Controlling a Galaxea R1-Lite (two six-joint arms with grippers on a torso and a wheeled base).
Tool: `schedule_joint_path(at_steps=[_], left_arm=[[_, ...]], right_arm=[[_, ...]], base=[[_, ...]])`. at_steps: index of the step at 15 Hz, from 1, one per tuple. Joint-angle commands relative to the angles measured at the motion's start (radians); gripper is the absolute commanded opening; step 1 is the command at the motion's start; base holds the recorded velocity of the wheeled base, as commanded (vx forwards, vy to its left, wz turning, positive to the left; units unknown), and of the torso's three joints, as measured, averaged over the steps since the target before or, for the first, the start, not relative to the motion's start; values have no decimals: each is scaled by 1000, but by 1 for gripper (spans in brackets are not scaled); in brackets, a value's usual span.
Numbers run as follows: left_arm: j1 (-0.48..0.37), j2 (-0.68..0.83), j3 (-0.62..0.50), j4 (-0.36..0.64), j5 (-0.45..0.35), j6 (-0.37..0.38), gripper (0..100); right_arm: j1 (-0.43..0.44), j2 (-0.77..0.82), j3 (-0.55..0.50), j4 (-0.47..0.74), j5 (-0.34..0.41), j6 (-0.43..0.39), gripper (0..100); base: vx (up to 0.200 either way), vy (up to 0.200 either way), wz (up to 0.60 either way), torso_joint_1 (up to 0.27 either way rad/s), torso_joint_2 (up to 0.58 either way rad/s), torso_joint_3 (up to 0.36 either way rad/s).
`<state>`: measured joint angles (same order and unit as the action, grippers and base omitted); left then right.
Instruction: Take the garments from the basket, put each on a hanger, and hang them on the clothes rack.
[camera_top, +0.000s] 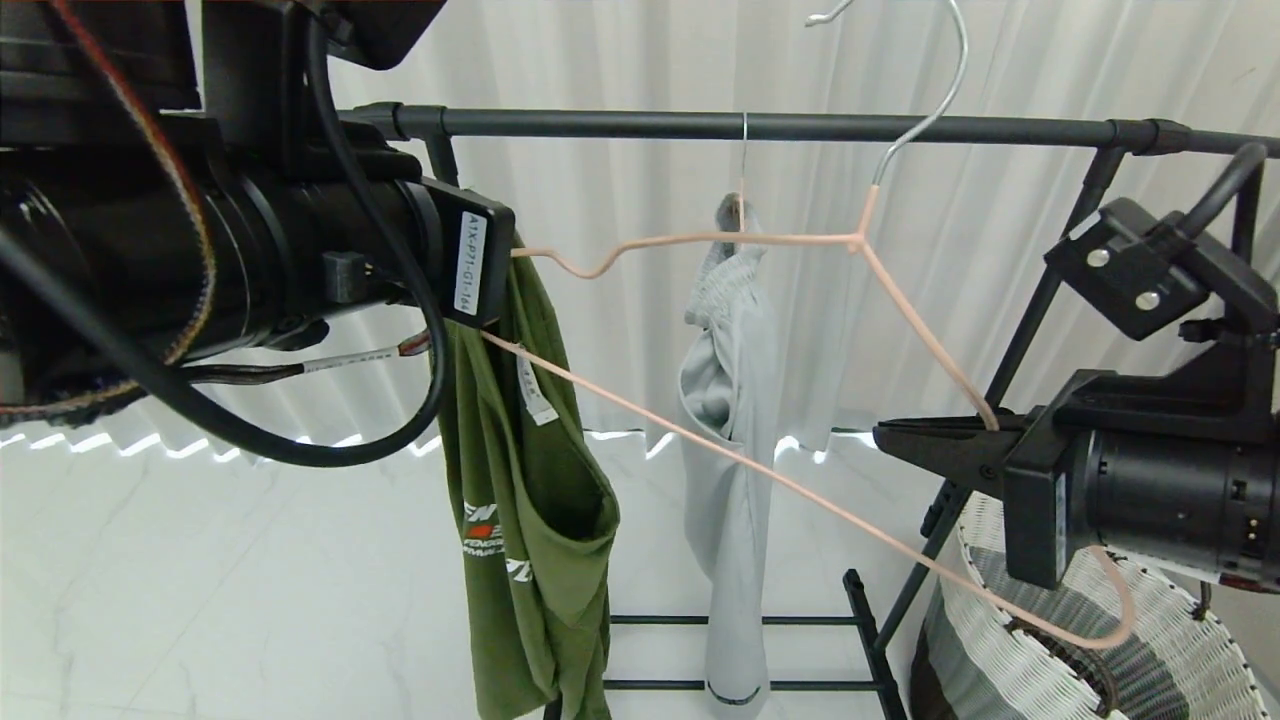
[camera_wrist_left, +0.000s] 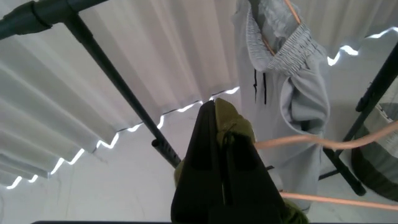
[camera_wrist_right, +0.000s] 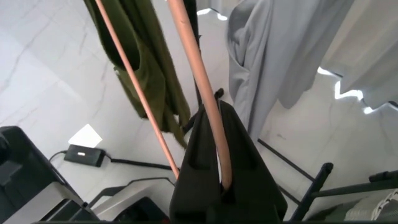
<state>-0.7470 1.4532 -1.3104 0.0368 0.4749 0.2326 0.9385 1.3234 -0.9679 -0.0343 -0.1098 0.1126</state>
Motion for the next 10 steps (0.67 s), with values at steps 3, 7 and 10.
schedule_joint_path(at_steps=[3, 7, 10], left_arm=[[-14, 19, -4, 0, 1, -27, 0], [-3, 33, -27, 0, 4, -35, 0], [-2, 42, -39, 0, 5, -36, 0]], right_arm=[[6, 36, 1, -3, -2, 4, 0], [100, -20, 29, 60, 53, 84, 0], [112, -35, 67, 106, 61, 104, 0]], base=[[0, 0, 0, 0, 0, 0], [0, 0, 0, 0, 0, 0], [0, 0, 0, 0, 0, 0]])
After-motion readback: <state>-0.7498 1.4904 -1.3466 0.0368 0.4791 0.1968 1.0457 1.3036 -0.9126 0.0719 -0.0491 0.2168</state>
